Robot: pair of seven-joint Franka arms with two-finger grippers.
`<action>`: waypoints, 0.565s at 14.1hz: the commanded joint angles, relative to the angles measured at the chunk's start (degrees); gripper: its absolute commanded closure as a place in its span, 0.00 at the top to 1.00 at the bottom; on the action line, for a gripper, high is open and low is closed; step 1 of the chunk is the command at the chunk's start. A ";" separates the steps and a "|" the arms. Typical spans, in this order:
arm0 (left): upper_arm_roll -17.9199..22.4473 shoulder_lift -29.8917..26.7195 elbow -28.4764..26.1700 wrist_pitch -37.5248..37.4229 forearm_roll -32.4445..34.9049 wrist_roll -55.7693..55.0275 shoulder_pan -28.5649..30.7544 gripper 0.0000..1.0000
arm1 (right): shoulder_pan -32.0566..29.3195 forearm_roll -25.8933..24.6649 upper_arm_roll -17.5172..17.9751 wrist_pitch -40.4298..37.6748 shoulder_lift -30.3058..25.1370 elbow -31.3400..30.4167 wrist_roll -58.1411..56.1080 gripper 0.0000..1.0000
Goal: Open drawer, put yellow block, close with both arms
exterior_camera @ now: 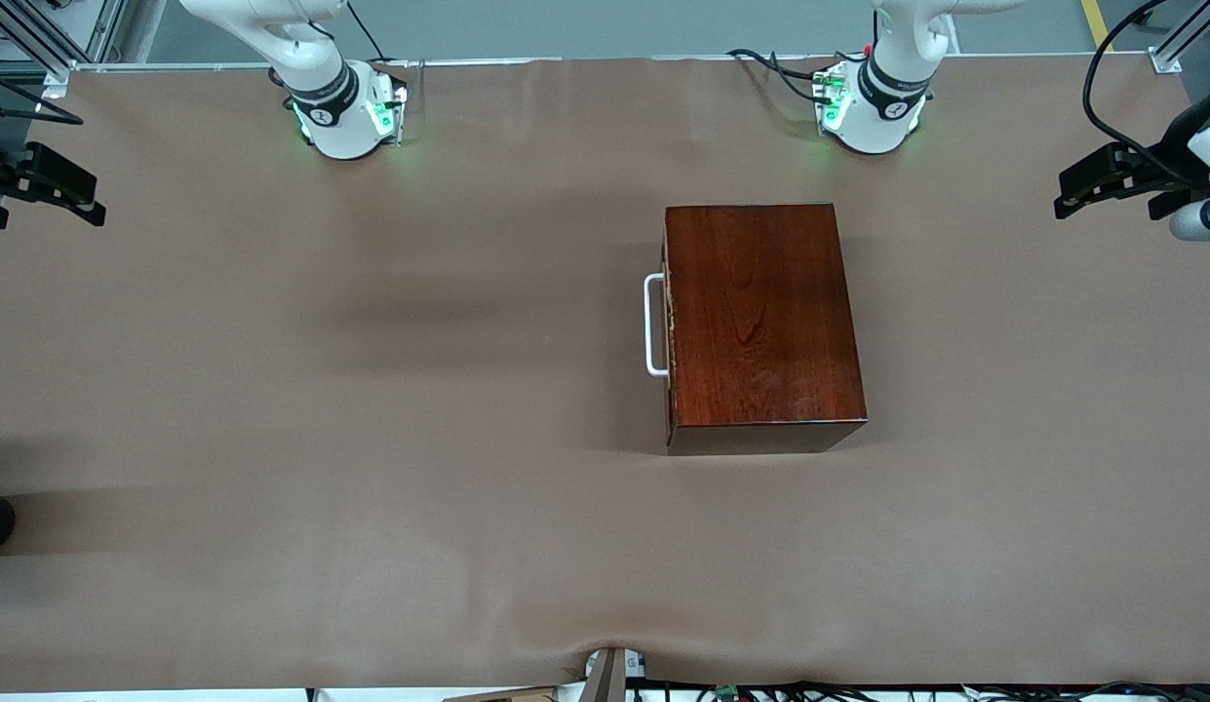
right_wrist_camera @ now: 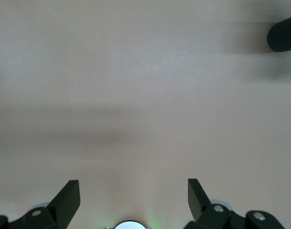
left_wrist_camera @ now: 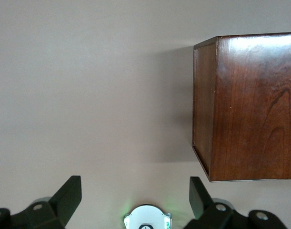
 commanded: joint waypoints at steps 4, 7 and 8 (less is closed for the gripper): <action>0.01 -0.14 0.36 0.59 0.83 0.50 0.25 1.00 | -0.83 -0.12 0.50 -0.51 -0.30 0.26 -0.63 1.00; 0.18 -0.05 0.19 0.78 0.83 0.85 0.34 1.00 | -0.83 -0.12 0.50 -0.51 -0.30 0.26 -0.63 1.00; 0.09 -0.05 0.19 0.86 0.83 0.85 0.34 1.00 | -0.83 -0.12 0.50 -0.51 -0.30 0.26 -0.63 1.00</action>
